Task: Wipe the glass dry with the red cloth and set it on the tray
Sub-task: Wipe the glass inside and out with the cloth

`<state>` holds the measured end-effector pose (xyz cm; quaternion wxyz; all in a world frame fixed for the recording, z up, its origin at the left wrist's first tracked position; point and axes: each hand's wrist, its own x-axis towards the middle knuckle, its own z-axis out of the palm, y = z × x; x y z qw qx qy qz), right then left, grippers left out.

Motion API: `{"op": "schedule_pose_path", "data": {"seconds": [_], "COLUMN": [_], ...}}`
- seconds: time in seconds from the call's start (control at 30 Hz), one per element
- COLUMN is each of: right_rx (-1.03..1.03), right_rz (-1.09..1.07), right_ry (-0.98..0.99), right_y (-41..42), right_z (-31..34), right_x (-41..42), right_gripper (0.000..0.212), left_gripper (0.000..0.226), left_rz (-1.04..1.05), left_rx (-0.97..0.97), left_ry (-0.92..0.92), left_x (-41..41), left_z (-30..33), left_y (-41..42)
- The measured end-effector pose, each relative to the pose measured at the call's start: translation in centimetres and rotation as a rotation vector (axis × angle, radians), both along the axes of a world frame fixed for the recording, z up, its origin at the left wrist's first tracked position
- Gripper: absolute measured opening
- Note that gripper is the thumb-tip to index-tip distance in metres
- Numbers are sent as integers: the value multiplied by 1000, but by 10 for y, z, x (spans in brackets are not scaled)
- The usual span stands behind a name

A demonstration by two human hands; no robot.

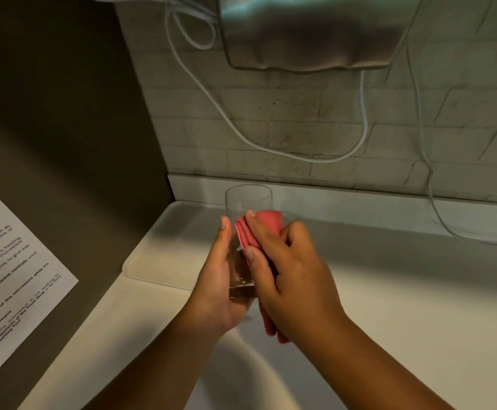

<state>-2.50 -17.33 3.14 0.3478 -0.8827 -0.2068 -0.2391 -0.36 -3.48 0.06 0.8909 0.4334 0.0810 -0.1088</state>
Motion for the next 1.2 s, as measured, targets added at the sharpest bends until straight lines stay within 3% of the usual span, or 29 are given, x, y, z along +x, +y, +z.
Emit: {"op": "schedule_pose_path", "data": {"seconds": [0.1,0.27,0.37,0.63,0.7,0.8,0.97,1.07,1.2], "right_rx": [44,548,771,925,916,881,700,514,119], "right_rz": [-24,8,56,47,48,60,91,118,185], "right_ry": [-10,270,319,391,402,384,270,184,112], "right_y": [-1,-7,-12,-37,-38,-34,-18,-9,3], "right_z": [11,19,20,8,2,-4,-8,-8,-7], "right_x": [12,30,26,17,14,8,-1,-4,-9], "right_gripper": [47,40,35,36,37,37,39,40,46], "left_gripper": [76,74,68,69,77,70,70,90,68], "left_rz": [-25,5,43,86,81,84,128,119,54], "left_rx": [7,-38,-80,-179,-187,-181,-133,-83,-75], "left_ry": [1,-23,16,233,198,128,99,123,48], "left_x": [-2,-1,2,5,4,1,3,2,2], "left_z": [-2,0,-1,-11,-11,-7,-3,-6,-16], "left_y": [-4,-8,-6,9,9,7,8,11,14]}}
